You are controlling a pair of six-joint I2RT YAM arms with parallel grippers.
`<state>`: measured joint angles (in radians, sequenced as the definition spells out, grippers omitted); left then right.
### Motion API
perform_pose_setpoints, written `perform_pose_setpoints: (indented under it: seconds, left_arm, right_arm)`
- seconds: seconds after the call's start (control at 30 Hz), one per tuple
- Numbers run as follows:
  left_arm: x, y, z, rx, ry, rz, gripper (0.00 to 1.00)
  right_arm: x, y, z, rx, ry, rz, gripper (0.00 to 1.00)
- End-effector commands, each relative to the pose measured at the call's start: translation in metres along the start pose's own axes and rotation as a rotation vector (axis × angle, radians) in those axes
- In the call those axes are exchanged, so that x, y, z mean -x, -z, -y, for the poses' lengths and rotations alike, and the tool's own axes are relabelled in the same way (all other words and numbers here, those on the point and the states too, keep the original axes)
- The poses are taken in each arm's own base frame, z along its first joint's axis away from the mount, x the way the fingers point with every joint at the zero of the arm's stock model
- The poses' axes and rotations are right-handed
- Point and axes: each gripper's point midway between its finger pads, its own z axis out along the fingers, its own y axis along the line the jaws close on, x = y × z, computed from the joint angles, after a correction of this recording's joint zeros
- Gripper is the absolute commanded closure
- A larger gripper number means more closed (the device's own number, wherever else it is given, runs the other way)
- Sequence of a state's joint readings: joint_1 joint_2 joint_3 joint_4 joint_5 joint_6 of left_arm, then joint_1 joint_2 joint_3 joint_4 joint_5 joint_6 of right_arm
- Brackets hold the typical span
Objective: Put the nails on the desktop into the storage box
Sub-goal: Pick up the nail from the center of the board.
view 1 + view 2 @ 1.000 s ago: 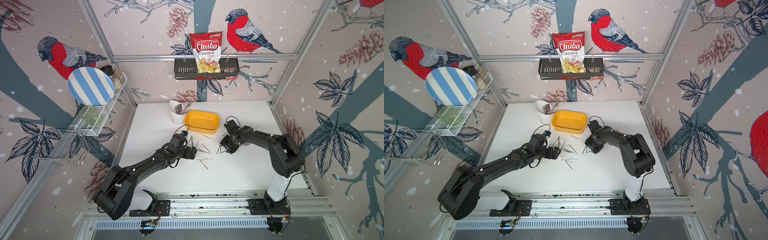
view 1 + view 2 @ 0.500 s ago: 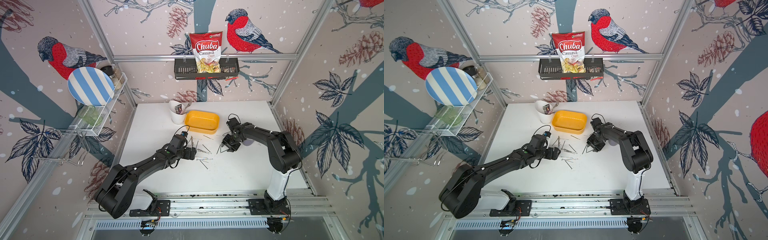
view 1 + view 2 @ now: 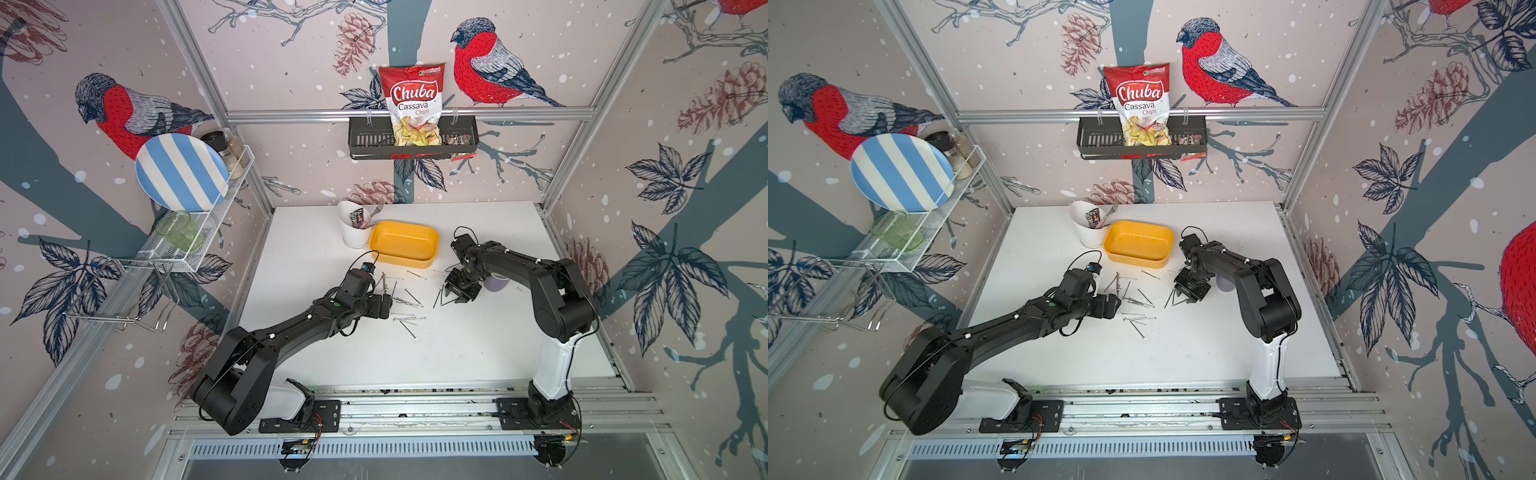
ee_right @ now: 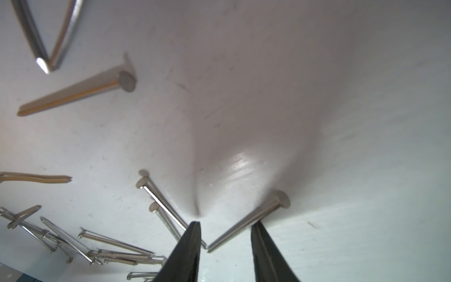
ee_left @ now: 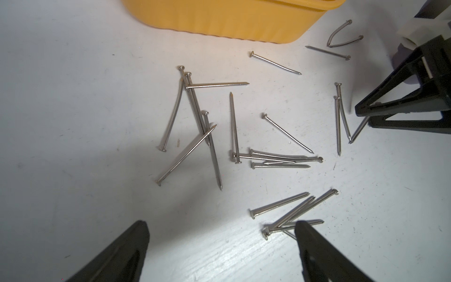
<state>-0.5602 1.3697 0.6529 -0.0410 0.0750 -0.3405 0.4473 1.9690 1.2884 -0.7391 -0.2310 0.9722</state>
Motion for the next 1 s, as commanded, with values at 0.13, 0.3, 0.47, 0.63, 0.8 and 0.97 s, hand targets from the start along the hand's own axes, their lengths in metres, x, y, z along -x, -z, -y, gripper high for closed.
perform_pose_setpoints:
  seconds: [0.13,0.3,0.47,0.63,0.8,0.97]
  left_arm:
    - [0.005,-0.001,-0.001,0.005,0.004,0.023,0.05]
    - [0.004,0.000,-0.001,0.010,0.005,0.023,0.05]
    - [0.004,0.000,-0.002,0.012,0.010,0.023,0.05]
    - [0.005,0.000,-0.002,0.012,0.012,0.026,0.05]
    - [0.006,0.000,-0.001,0.010,0.008,0.025,0.05]
    - [0.007,0.000,-0.001,0.012,0.004,0.023,0.05]
  right_arm:
    - [0.025,-0.015,0.051,-0.275,0.074,0.119,0.63]
    - [0.023,-0.023,0.045,-0.296,0.127,0.100,0.72]
    - [0.022,-0.028,0.039,-0.318,0.188,0.092,0.76]
    - [0.027,-0.026,0.037,-0.324,0.217,0.108,0.84]
    - [0.027,-0.024,0.033,-0.323,0.246,0.122,0.85]
    - [0.027,-0.023,0.024,-0.315,0.299,0.152,0.98]
